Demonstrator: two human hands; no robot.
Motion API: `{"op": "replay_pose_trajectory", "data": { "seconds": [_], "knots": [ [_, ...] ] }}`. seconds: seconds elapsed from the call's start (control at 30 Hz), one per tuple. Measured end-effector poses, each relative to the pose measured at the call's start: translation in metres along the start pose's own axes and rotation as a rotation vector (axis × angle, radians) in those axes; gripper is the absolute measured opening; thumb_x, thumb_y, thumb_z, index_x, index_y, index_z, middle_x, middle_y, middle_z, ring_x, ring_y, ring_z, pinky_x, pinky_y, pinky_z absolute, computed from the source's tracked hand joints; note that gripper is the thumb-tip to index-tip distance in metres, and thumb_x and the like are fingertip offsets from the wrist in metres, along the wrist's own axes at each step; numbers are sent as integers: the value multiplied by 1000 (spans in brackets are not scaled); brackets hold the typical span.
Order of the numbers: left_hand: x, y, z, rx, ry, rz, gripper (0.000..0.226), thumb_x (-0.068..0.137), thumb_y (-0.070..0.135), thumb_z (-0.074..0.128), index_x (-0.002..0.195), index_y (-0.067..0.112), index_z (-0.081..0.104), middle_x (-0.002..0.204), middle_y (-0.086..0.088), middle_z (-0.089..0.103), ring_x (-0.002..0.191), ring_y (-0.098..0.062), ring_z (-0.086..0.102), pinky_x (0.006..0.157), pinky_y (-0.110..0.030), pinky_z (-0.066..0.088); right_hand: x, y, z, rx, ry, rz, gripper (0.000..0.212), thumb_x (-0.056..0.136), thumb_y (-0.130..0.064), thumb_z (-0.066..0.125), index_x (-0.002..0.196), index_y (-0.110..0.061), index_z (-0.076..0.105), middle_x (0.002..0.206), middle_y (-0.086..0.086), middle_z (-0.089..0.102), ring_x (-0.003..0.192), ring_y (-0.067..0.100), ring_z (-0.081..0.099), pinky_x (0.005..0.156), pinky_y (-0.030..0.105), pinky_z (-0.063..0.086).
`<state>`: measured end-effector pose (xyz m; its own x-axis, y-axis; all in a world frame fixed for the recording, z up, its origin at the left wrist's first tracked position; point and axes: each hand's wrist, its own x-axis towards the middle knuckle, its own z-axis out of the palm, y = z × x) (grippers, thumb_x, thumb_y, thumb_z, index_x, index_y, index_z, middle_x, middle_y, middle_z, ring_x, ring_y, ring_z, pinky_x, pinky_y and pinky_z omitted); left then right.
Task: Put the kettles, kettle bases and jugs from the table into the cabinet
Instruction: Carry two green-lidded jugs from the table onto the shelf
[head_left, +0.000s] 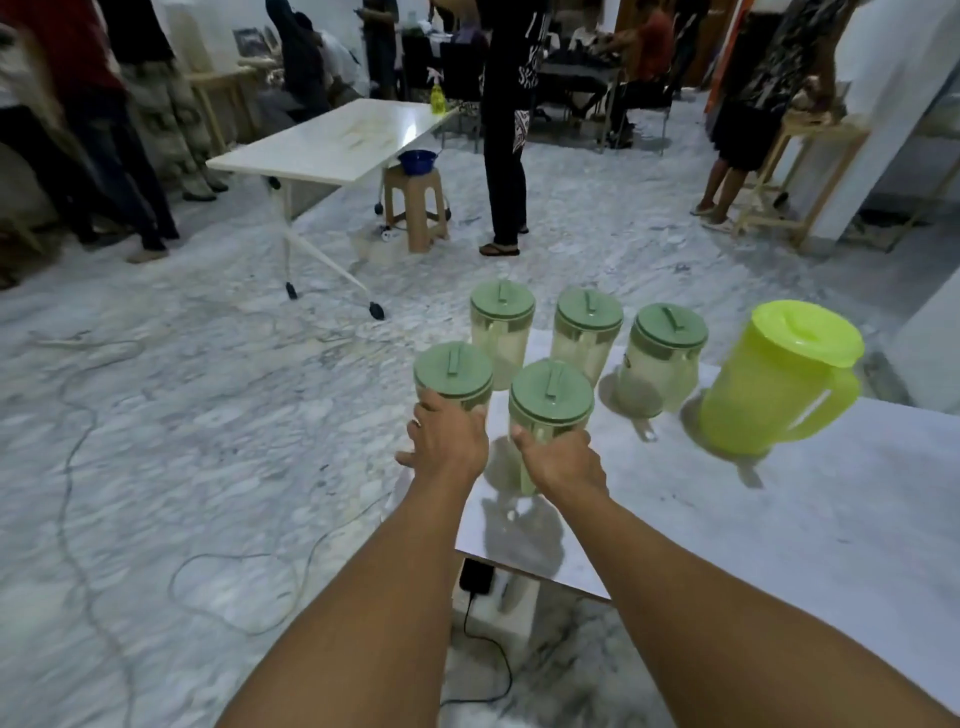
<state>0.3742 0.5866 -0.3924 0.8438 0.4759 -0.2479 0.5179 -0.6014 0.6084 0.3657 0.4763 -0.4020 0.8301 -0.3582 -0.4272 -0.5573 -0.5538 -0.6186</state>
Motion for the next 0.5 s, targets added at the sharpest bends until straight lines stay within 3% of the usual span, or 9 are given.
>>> {"op": "replay_pose_trajectory", "data": {
  "seconds": [0.13, 0.27, 0.5],
  "knots": [
    [15, -8, 9, -117, 3, -66, 60, 99, 39, 49, 142, 1, 30, 142, -20, 45, 130, -40, 44, 105, -54, 37, 12, 3, 10, 86, -34, -2, 68, 86, -62, 56, 126, -7, 58, 126, 17, 64, 115, 37, 60, 96, 41, 50],
    [21, -17, 15, -161, -47, -64, 53, 101, 43, 42, 126, -2, 52, 128, -23, 58, 117, -40, 55, 93, -43, 46, 19, 5, 16, 263, -82, 2, 58, 86, -52, 62, 123, -7, 61, 121, 16, 65, 109, 38, 62, 96, 47, 51],
    [4, -5, -1, -344, -96, -28, 48, 98, 39, 48, 109, -4, 65, 114, -21, 65, 104, -37, 61, 82, -35, 47, 19, 5, -2, 355, -104, 6, 46, 85, -37, 67, 119, -7, 60, 116, 15, 65, 105, 35, 61, 94, 50, 54]
  ]
}}
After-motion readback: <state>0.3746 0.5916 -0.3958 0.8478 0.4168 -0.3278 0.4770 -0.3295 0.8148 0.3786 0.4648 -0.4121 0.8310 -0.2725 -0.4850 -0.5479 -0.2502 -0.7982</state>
